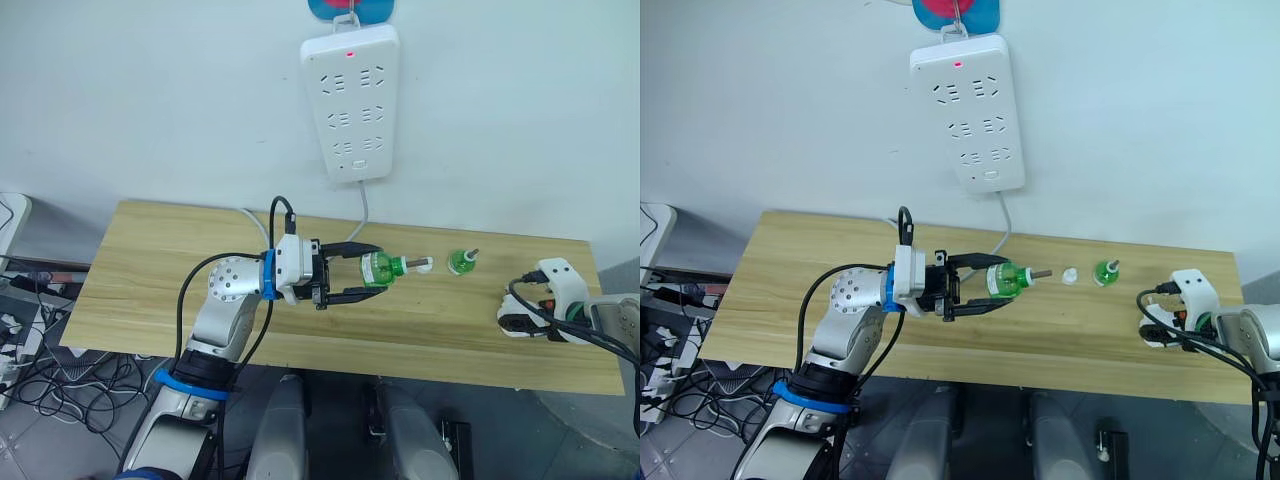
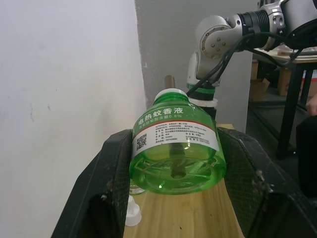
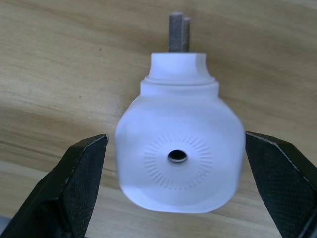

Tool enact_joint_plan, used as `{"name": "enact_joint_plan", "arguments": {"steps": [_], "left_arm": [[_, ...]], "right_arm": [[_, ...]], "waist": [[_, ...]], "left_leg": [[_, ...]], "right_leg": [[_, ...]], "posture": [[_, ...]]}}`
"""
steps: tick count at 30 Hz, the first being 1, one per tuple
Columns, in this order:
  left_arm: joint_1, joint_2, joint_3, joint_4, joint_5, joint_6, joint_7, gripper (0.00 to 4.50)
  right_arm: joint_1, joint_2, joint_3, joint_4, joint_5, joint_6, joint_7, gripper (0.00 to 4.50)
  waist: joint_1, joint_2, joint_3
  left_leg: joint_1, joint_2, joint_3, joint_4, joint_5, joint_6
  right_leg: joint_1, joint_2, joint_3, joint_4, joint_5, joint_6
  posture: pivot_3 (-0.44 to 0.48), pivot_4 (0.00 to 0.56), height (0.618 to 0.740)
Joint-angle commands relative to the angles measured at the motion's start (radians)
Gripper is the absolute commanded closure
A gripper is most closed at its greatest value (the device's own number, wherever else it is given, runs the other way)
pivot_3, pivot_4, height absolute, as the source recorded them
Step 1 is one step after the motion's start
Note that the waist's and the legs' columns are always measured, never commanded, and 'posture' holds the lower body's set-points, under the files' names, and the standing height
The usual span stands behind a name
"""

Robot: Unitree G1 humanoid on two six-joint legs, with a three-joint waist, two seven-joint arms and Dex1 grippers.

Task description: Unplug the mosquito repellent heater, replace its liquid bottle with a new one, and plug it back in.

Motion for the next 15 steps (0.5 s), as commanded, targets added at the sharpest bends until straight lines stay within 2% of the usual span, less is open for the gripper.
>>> {"name": "enact_joint_plan", "arguments": {"steps": [1,15], "left_arm": [[-0.001,0.001,0.002,-0.025,-0.017,-0.013,-0.012,2.25],[0.01,0.018,0.005,-0.039,-0.021,-0.009,-0.018,2.25]], "right_arm": [[0.007,0.005,-0.027,0.014,-0.024,-0.027,0.015,0.02],[0.003,0.026,-0.023,0.044,-0.064,-0.041,0.038,0.02]], "waist": [[0.0,0.0,0.0],[0.001,0.0,0.0]], "left_leg": [[0.0,0.0,0.0,0.0,0.0,0.0],[0.0,0.0,0.0,-0.001,0.0,0.0]], "right_leg": [[0.0,0.0,0.0,0.0,0.0,0.0],[0.0,0.0,0.0,-0.001,0.0,0.0]], "posture": [[0.06,0.431,0.74],[0.076,0.429,0.74]]}}
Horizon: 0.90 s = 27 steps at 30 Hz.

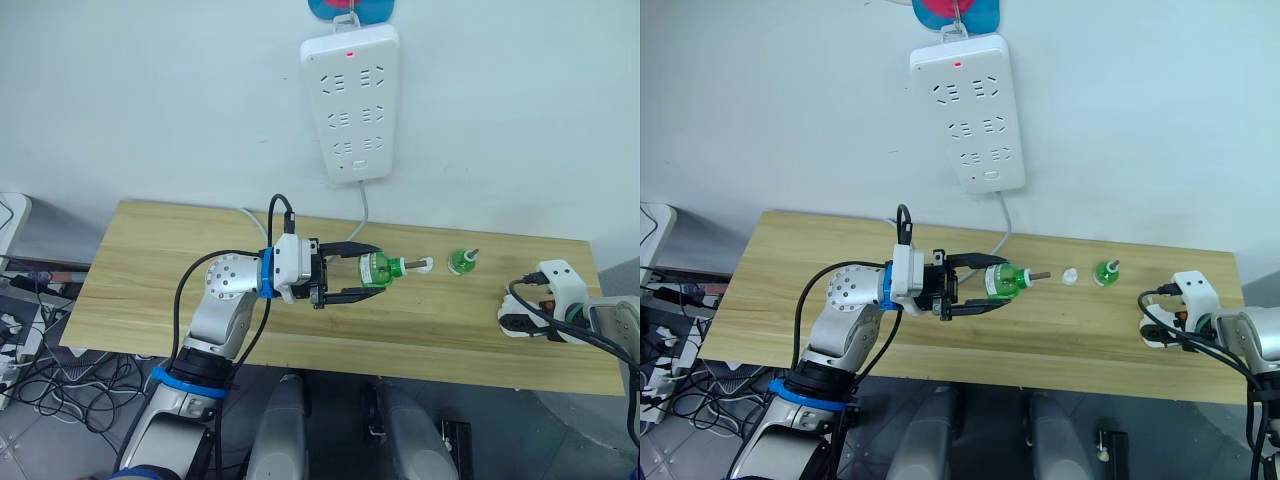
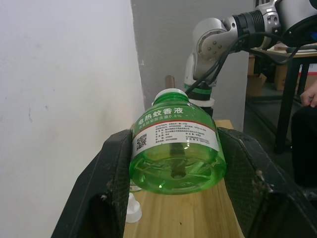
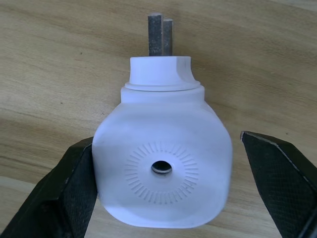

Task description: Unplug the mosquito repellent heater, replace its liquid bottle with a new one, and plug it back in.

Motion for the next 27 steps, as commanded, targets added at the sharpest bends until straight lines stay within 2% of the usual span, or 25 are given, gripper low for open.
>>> {"name": "enact_joint_plan", "arguments": {"steps": [1,27], "left_arm": [[0.011,-0.002,0.004,-0.04,-0.021,-0.007,-0.001,2.25],[0.019,-0.015,-0.004,-0.042,-0.017,-0.002,0.0,2.25]], "right_arm": [[0.004,-0.007,-0.025,-0.007,-0.015,0.009,0.01,0.02],[-0.003,-0.052,-0.025,-0.003,-0.036,0.026,0.08,0.02]], "waist": [[0.001,0.0,0.0],[0.003,0.001,0.008]], "left_leg": [[0.0,0.0,0.0,0.0,0.0,0.0],[0.0,0.0,0.0,-0.001,0.0,0.0]], "right_leg": [[0.0,0.0,0.0,0.0,0.0,0.0],[0.0,0.0,0.0,-0.001,0.0,0.0]], "posture": [[0.076,0.429,0.74],[0.055,0.438,0.74]]}}
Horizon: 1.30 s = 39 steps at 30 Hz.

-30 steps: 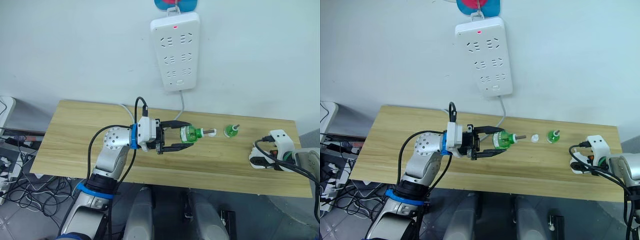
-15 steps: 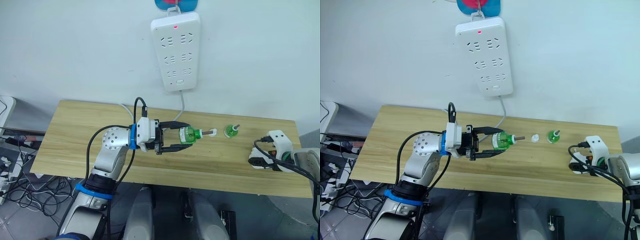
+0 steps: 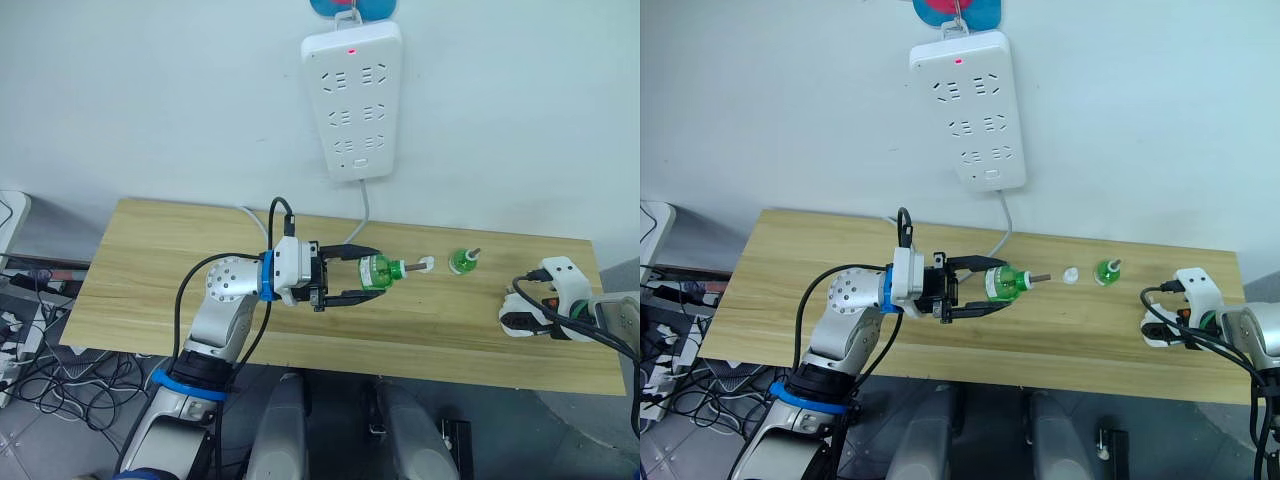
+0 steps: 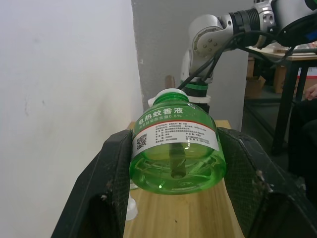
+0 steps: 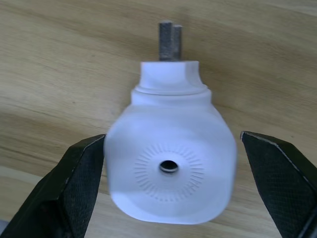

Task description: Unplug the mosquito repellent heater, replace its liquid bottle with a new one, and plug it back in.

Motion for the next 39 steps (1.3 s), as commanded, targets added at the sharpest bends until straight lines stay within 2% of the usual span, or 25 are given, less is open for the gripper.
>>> {"name": "enact_joint_plan", "arguments": {"steps": [1,6,8,11,12,20,26,28,30,32,36,37,39], "left_arm": [[-0.003,-0.008,-0.004,-0.032,-0.016,-0.003,0.002,2.25],[-0.01,-0.011,-0.003,-0.023,-0.015,-0.007,-0.003,2.25],[-0.009,-0.011,-0.004,-0.024,-0.016,-0.008,-0.004,2.25],[-0.007,-0.009,-0.003,-0.026,-0.016,-0.008,-0.007,2.25],[-0.005,-0.006,-0.002,-0.028,-0.017,-0.008,-0.009,2.25],[0.006,-0.001,-0.002,-0.04,-0.022,-0.005,-0.019,2.25],[-0.004,-0.001,0.007,-0.023,-0.027,-0.016,-0.033,2.25],[-0.01,-0.002,0.011,-0.011,-0.028,-0.031,-0.043,2.25],[-0.017,-0.004,0.012,0.001,-0.031,-0.055,-0.062,2.25],[-0.022,-0.005,0.014,0.012,-0.036,-0.074,-0.084,2.25],[-0.026,0.0,0.009,0.022,-0.047,-0.119,-0.144,2.25],[-0.027,0.002,0.007,0.025,-0.047,-0.127,-0.154,2.25],[-0.035,-0.002,0.01,0.033,-0.048,-0.146,-0.165,2.25]], "right_arm": [[0.014,-0.02,-0.026,-0.002,-0.008,0.003,0.017,0.02],[0.017,-0.025,-0.027,-0.01,-0.01,0.006,0.028,0.02],[0.021,-0.023,-0.033,-0.014,-0.005,0.01,0.034,0.37],[0.032,-0.024,-0.034,-0.026,-0.002,0.005,0.045,1.34],[0.036,-0.026,-0.033,-0.029,-0.005,0.001,0.047,1.51],[0.03,-0.037,-0.05,-0.022,-0.008,-0.004,0.055,1.52],[-0.001,-0.078,-0.18,-0.106,0.13,0.151,0.144,1.52],[0.017,-0.099,-0.251,-0.178,0.217,0.26,0.195,1.52],[0.07,-0.126,-0.352,-0.254,0.385,0.35,0.267,1.52],[0.117,-0.135,-0.433,-0.273,0.555,0.371,0.279,1.52],[0.148,-0.122,-0.532,-0.185,0.994,0.371,0.142,1.52],[0.15,-0.12,-0.538,-0.165,1.077,0.371,0.093,1.52],[0.243,-0.164,-0.483,-0.168,1.384,0.237,-0.069,1.52]], "waist": [[0.0,0.0,0.0],[0.0,0.0,0.003],[0.0,0.0,0.003],[0.0,0.0,0.003],[0.0,0.0,0.003],[0.0,0.0,0.005],[0.001,0.003,0.006],[0.002,0.003,0.006],[0.006,0.003,0.006],[0.014,0.003,0.006],[0.018,0.003,0.006],[0.019,0.003,0.006],[0.02,0.003,0.006]], "left_leg": [[0.0,0.0,0.0,0.0,0.0,0.0],[0.0,0.0,0.0,0.0,0.0,0.0],[0.0,0.0,0.0,0.0,0.0,0.0],[0.0,0.0,0.0,0.0,0.0,0.0],[0.0,0.0,0.0,0.0,0.0,0.0],[0.0,0.0,0.001,0.0,0.0,0.0],[0.0,0.0,0.002,0.0,0.0,0.0],[0.0,0.0,0.001,-0.001,0.0,0.0],[0.0,0.0,0.001,-0.001,0.0,0.0],[0.0,0.0,0.0,-0.002,0.0,0.0],[-0.001,0.0,0.002,-0.002,0.0,0.0],[-0.001,0.0,0.002,-0.002,0.0,0.0],[-0.001,0.0,0.003,-0.001,0.0,0.0]], "right_leg": [[0.0,0.0,0.0,0.0,0.0,0.0],[0.0,0.0,0.0,0.0,0.0,0.0],[0.0,0.0,0.0,0.0,0.0,0.0],[0.0,0.0,0.0,0.0,0.0,0.0],[0.0,0.0,0.0,-0.001,0.0,0.0],[0.0,0.0,0.001,-0.001,0.0,0.0],[0.0,0.0,0.001,-0.001,0.0,0.0],[0.0,0.0,0.001,-0.001,0.0,0.0],[0.0,0.0,0.0,-0.001,0.0,0.0],[0.0,0.0,-0.002,-0.002,0.0,0.0],[0.001,0.0,-0.002,-0.005,0.0,0.0],[0.001,0.0,-0.003,-0.005,0.0,0.0],[0.001,0.0,-0.004,-0.007,0.0,0.0]], "posture": [[0.052,0.442,0.74],[0.051,0.44,0.74],[0.051,0.44,0.74],[0.051,0.44,0.74],[0.051,0.44,0.74],[0.049,0.439,0.74],[0.048,0.428,0.74],[0.04,0.418,0.74],[0.035,0.413,0.74],[0.03,0.407,0.74],[0.031,0.397,0.74],[0.031,0.397,0.74],[0.034,0.395,0.74]]}}
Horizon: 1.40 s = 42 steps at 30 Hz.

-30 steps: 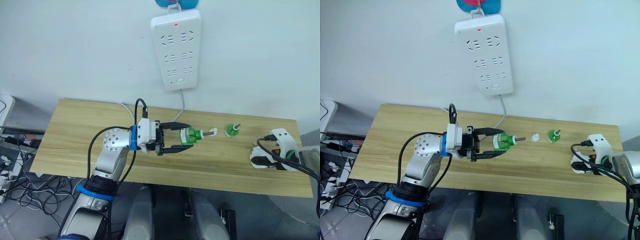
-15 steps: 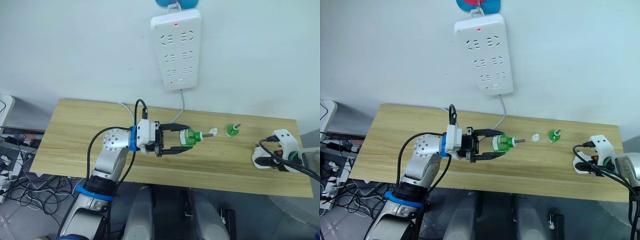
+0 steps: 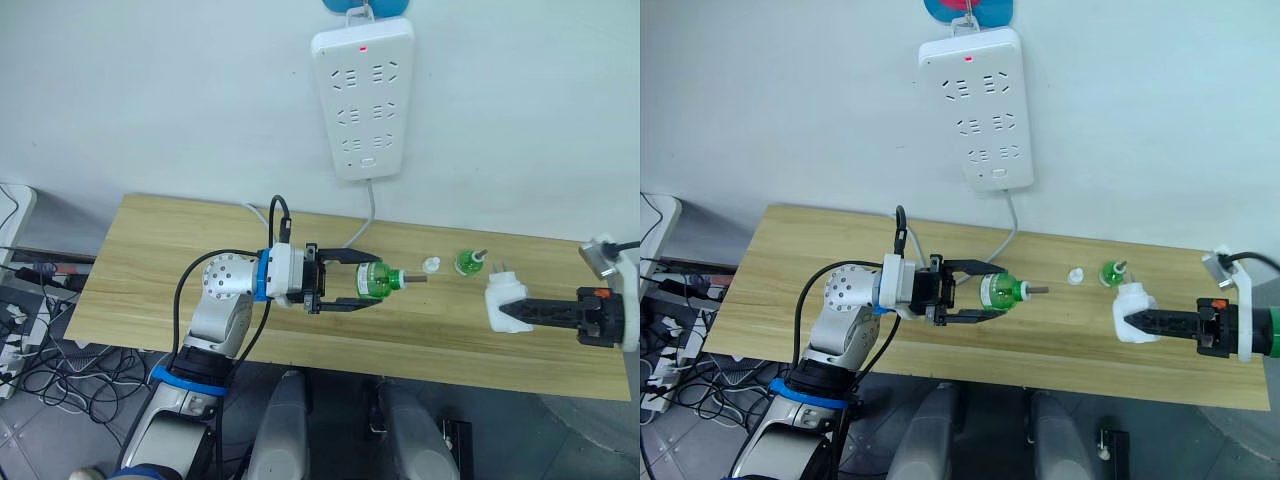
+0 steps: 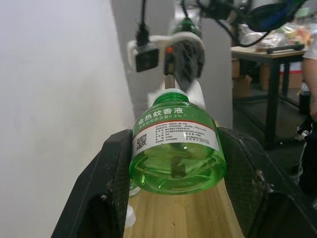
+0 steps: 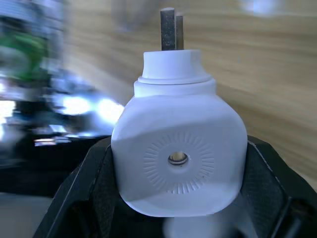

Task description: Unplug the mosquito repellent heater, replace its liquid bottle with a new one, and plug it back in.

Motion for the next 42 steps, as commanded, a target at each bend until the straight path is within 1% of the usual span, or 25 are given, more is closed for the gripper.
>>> {"name": "enact_joint_plan", "arguments": {"steps": [1,2,3,7,10,14,19,27,28,33,42], "left_arm": [[-0.015,-0.006,0.001,0.0,-0.02,-0.05,-0.028,2.25],[-0.024,-0.01,0.003,0.004,-0.021,-0.057,-0.029,2.25],[-0.032,-0.011,0.004,0.007,-0.021,-0.059,-0.028,2.25],[-0.049,-0.011,0.001,0.016,-0.023,-0.076,-0.045,2.25],[-0.049,-0.011,-0.009,0.01,-0.022,-0.095,-0.065,2.25],[-0.052,-0.017,-0.013,0.01,-0.018,-0.098,-0.063,2.25],[-0.061,-0.02,-0.02,0.033,-0.014,-0.112,-0.077,2.25],[-0.067,-0.017,-0.025,0.072,-0.007,-0.128,-0.102,2.25],[-0.069,-0.019,-0.026,0.077,-0.005,-0.129,-0.103,2.25],[-0.077,-0.024,-0.033,0.094,0.001,-0.138,-0.101,2.25],[-0.101,-0.037,-0.037,0.135,0.018,-0.157,-0.101,2.25]], "right_arm": [[0.126,-0.049,0.039,-0.015,0.46,-0.171,-0.203,1.52],[0.156,-0.042,0.053,-0.033,0.514,-0.216,-0.221,1.52],[0.179,-0.031,0.059,-0.059,0.529,-0.242,-0.211,1.52],[0.242,0.023,0.076,-0.166,0.529,-0.346,-0.216,1.52],[0.259,0.086,0.093,-0.231,0.529,-0.43,-0.263,1.52],[0.284,0.128,0.107,-0.305,0.529,-0.504,-0.299,1.52],[0.303,0.143,0.126,-0.365,0.529,-0.564,-0.309,1.52],[0.319,0.118,0.139,-0.382,0.529,-0.584,-0.279,1.52],[0.315,0.116,0.144,-0.381,0.529,-0.585,-0.278,1.52],[0.3,0.111,0.166,-0.381,0.529,-0.588,-0.275,1.52],[0.263,0.127,0.2,-0.378,0.529,-0.6,-0.312,1.52]], "waist": [[0.002,0.0,0.0],[0.002,0.0,0.0],[0.002,0.0,0.0],[0.003,0.0,0.0],[0.003,0.0,0.0],[0.002,0.0,0.0],[0.002,0.0,0.0],[0.002,0.0,0.0],[0.002,0.0,0.0],[0.002,0.0,0.0],[0.002,0.0,0.0]], "left_leg": [[0.0,0.0,0.0,0.0,-0.001,0.001],[0.0,0.0,0.0,0.001,-0.001,0.002],[0.0,0.0,-0.001,0.001,-0.001,0.003],[-0.001,-0.001,0.0,0.001,-0.001,0.002],[-0.002,0.0,0.0,0.001,0.0,0.0],[-0.002,0.0,0.0,0.001,0.0,0.0],[-0.002,0.0,0.0,0.0,0.0,0.0],[-0.002,0.0,-0.001,0.001,0.0,-0.001],[-0.002,0.0,-0.001,0.001,0.0,-0.001],[-0.002,0.0,-0.001,0.001,0.0,0.0],[-0.002,0.0,-0.001,0.001,0.0,0.0]], "right_leg": [[0.0,0.0,0.0,0.0,0.0,0.0],[0.001,0.0,0.0,-0.001,0.0,0.0],[0.001,0.0,0.0,-0.001,0.0,0.001],[0.001,0.0,0.0,-0.004,0.001,0.002],[0.001,0.0,-0.001,-0.006,0.003,0.006],[0.001,0.0,-0.001,-0.006,0.003,0.006],[0.001,0.0,-0.001,-0.007,0.003,0.006],[0.001,0.0,-0.001,-0.006,0.003,0.006],[0.001,0.0,-0.001,-0.006,0.003,0.006],[0.001,0.0,-0.001,-0.006,0.003,0.006],[0.001,0.0,-0.001,-0.006,0.003,0.005]], "posture": [[0.042,0.395,0.74],[0.042,0.395,0.74],[0.053,0.387,0.74],[0.06,0.388,0.74],[0.063,0.383,0.74],[0.058,0.376,0.74],[0.053,0.376,0.74],[0.052,0.375,0.74],[0.05,0.382,0.74],[0.05,0.385,0.74],[0.051,0.393,0.74]]}}
